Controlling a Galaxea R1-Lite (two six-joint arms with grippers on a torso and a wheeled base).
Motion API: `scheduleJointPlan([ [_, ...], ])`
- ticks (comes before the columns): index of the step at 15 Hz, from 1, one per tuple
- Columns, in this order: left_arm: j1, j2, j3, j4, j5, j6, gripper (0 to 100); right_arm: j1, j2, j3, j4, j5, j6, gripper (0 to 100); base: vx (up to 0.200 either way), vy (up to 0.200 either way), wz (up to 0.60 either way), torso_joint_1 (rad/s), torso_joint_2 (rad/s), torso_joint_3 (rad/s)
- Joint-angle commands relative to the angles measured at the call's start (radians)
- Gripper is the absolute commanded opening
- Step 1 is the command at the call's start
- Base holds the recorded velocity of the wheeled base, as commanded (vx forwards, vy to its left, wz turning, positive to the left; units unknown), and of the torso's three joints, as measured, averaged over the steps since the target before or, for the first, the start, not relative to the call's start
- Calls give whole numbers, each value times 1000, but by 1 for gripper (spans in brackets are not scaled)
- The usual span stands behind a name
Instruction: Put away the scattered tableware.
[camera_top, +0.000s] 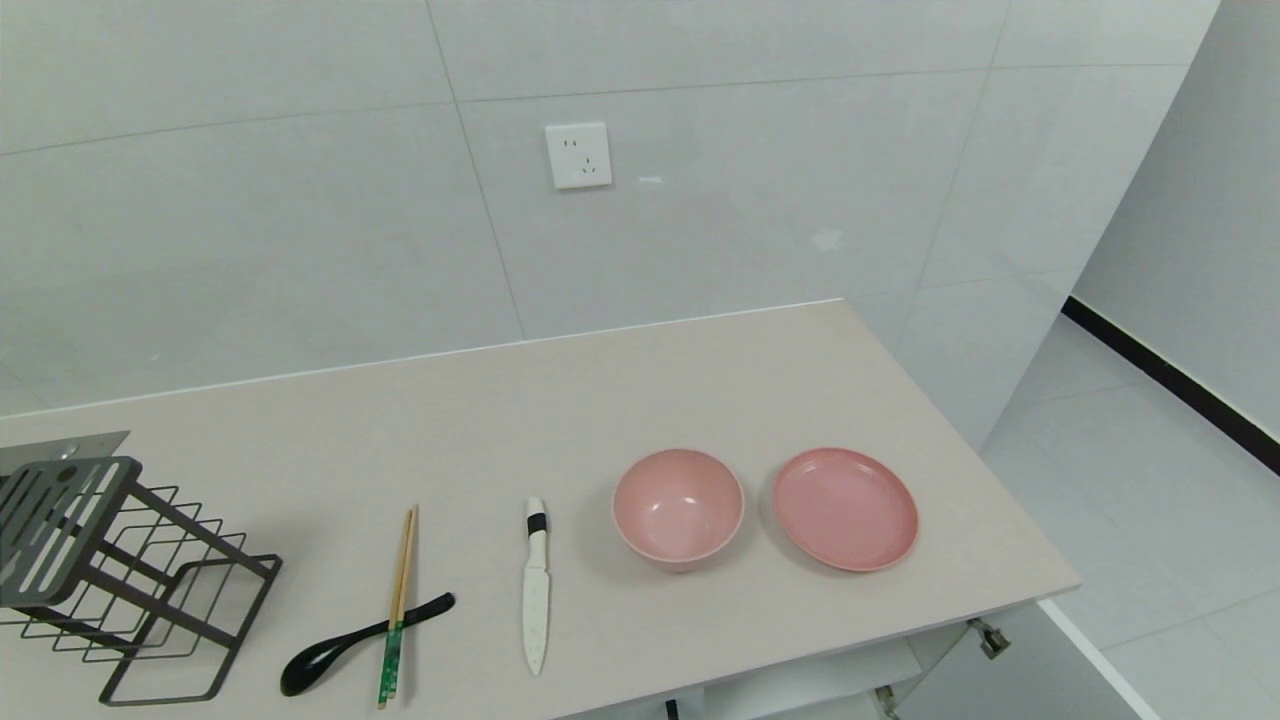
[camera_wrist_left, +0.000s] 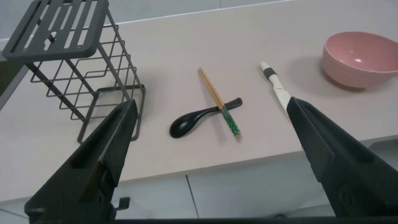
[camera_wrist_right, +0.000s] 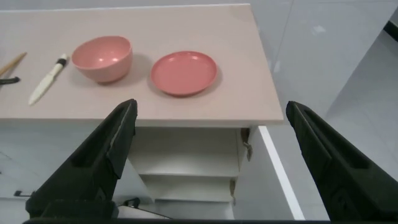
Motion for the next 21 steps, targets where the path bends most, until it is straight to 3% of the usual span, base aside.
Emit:
scheduleJointPlan([
  [1, 0, 1, 0, 0, 1, -2, 100, 4, 231, -149, -1, 6, 0, 100, 0, 0, 0, 0, 0, 0],
  [10, 0, 1, 0, 0, 0, -2, 100, 67, 476, -144, -5, 32, -5, 100, 0, 0, 0, 0, 0, 0],
  [14, 0, 1, 0, 0, -2, -2, 100, 139, 642, -152, -57, 34, -29, 100, 0, 0, 0, 0, 0, 0],
  [17, 0, 1, 0, 0, -2, -2, 100, 148, 814, -284, -64, 31, -84, 100, 0, 0, 0, 0, 0, 0],
  [21, 0, 1, 0, 0, 0, -3, 100, 294, 947, -409, -64, -64, -84, 100, 0, 0, 0, 0, 0, 0],
])
